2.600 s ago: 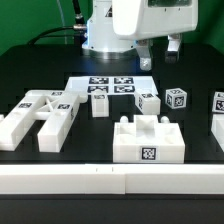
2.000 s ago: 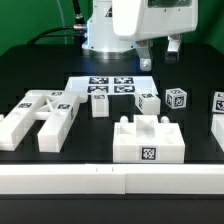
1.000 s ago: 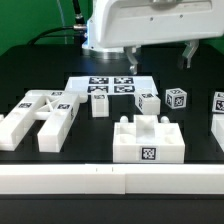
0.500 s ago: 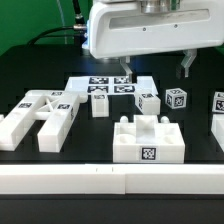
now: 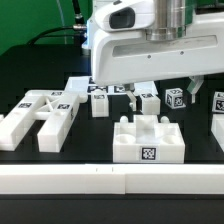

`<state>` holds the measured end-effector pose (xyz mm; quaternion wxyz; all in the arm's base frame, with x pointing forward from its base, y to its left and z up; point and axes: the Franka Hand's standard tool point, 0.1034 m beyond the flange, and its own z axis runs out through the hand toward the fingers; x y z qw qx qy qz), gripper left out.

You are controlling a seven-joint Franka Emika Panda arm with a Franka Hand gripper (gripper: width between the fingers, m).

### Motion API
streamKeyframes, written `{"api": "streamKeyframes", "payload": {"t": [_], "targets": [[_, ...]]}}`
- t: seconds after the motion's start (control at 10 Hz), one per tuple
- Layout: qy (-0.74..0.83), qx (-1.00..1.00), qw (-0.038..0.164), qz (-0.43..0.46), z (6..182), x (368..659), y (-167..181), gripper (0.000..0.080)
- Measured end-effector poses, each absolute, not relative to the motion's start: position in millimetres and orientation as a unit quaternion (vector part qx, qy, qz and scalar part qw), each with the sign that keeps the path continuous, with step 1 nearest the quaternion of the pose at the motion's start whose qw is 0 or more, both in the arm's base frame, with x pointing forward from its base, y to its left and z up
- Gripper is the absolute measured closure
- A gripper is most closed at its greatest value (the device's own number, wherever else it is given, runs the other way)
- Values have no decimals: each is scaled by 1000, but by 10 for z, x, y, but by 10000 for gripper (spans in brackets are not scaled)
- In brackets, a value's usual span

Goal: Assemble chair

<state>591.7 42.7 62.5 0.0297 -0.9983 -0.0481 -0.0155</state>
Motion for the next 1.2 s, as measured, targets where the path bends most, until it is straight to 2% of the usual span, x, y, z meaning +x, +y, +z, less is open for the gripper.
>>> {"api": "streamKeyframes", "payload": {"t": [0.2, 0.5, 1.2], "targets": [[-40, -999, 30, -14, 613, 5903, 436, 150], [19, -999, 34, -6, 463, 5943, 454, 150], [10, -999, 36, 3, 145, 5962, 576, 150]]}}
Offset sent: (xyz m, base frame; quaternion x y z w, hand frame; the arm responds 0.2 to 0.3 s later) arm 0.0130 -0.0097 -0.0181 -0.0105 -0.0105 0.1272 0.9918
